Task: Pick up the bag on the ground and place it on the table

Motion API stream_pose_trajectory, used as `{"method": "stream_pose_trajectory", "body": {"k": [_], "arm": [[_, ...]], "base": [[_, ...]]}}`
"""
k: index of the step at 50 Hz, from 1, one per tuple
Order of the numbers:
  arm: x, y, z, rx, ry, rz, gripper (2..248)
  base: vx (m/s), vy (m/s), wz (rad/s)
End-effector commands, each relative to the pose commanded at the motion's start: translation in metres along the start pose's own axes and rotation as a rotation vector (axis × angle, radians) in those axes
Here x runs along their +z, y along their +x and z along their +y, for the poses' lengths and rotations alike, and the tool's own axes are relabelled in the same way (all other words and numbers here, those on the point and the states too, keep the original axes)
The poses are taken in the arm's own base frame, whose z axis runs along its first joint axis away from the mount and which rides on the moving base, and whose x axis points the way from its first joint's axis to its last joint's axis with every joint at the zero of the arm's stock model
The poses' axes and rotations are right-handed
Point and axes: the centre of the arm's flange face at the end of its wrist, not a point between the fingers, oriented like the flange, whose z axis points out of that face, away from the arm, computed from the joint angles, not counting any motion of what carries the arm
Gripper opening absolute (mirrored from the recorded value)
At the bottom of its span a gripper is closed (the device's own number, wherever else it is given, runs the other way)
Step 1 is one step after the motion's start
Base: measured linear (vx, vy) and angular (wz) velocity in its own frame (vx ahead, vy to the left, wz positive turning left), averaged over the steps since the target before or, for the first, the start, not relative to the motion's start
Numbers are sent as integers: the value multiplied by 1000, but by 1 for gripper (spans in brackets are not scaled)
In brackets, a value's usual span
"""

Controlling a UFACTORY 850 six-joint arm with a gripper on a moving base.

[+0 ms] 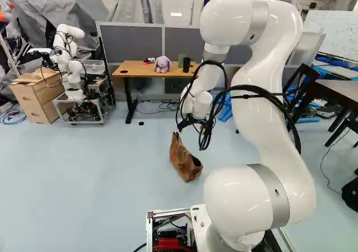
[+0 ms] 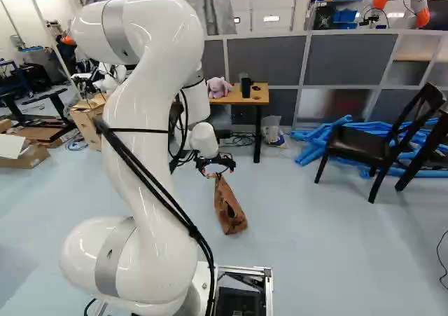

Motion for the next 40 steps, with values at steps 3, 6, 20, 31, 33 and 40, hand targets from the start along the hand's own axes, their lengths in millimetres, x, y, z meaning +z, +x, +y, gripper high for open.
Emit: {"method": "stream_pose_trajectory", "body": {"k": [3,6,20,31,33,40], "arm": [[4,-1,0,-28,2,-17,247],[9,-3,0,-58,4,-34,247],[29,-9,0,-203,20,-111,247],[45,-15,-1,-316,40,-168,247],[48,-16,-1,-328,43,-178,247],[58,-18,-1,-345,51,-199,247]], "base": [[0,0,0],[0,0,0],[0,0,0],[0,0,0],[0,0,0],[0,0,0]]}}
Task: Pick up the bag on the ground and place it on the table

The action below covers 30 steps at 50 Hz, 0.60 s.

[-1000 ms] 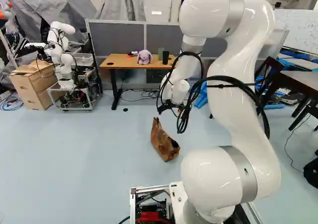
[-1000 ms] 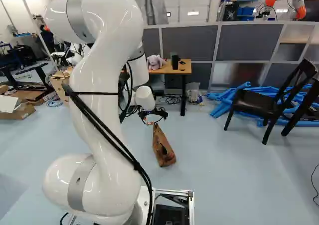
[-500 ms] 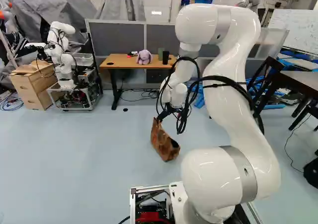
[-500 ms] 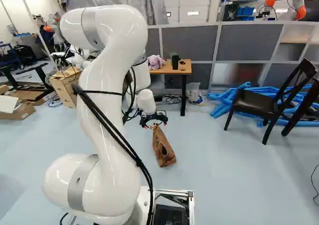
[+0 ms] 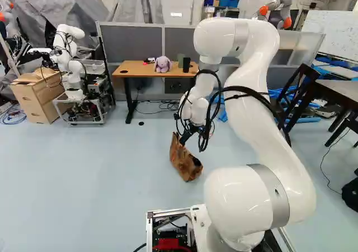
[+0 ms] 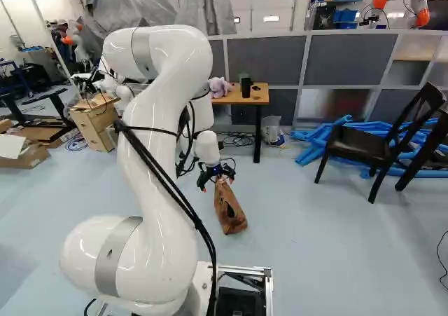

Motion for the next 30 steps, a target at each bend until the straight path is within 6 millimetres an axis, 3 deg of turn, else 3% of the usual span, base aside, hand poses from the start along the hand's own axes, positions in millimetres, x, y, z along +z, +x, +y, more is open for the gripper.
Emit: {"method": "stream_pose_trajectory", "body": {"k": [30], "arm": [[47,7,4,-4,18,-35,247]], "base": [[0,0,0]]}}
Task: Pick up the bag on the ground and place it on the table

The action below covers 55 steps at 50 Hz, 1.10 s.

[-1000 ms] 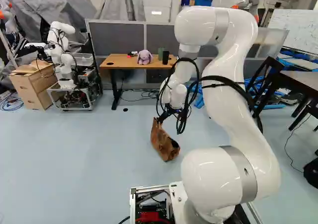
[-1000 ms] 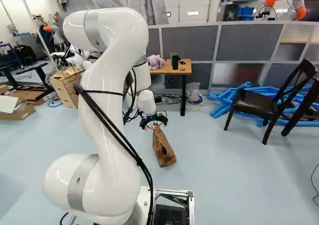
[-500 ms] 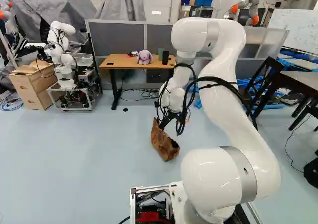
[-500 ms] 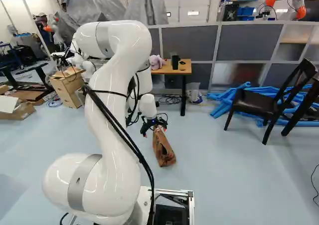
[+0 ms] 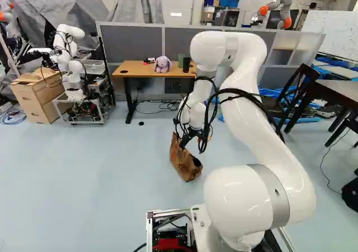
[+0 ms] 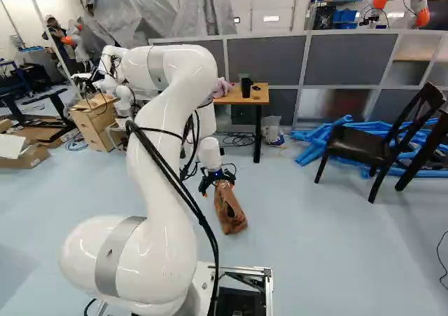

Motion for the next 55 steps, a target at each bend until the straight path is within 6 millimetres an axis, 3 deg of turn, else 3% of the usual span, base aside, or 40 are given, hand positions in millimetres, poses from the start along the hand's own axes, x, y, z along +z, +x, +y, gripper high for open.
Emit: {"method": "stream_pose_trajectory", "body": {"k": [55], "arm": [[88,37,18,-2,1,-1,247]], "base": [[0,0,0]]}}
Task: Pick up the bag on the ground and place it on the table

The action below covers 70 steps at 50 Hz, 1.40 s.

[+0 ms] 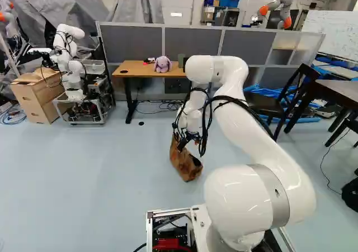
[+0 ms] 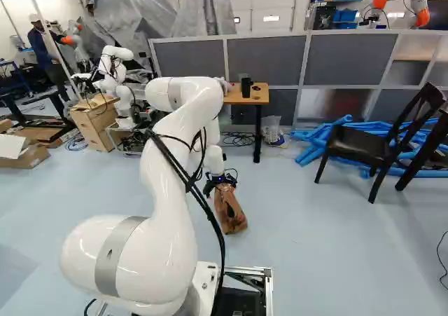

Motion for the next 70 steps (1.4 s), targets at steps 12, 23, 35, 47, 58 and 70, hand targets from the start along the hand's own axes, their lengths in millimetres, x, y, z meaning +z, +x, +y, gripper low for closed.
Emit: {"method": "stream_pose_trajectory", "body": {"k": [12,23,35,47,58,70], "arm": [[19,8,4,0,-3,5,247],[37,15,7,-1,-6,11,247],[57,23,11,-1,-9,19,247],[76,28,14,-1,-12,24,247],[92,28,13,-2,-11,21,247],[111,26,13,-2,-9,17,247]], "base": [[0,0,0],[0,0,0],[0,0,0],[0,0,0],[0,0,0],[0,0,0]]}}
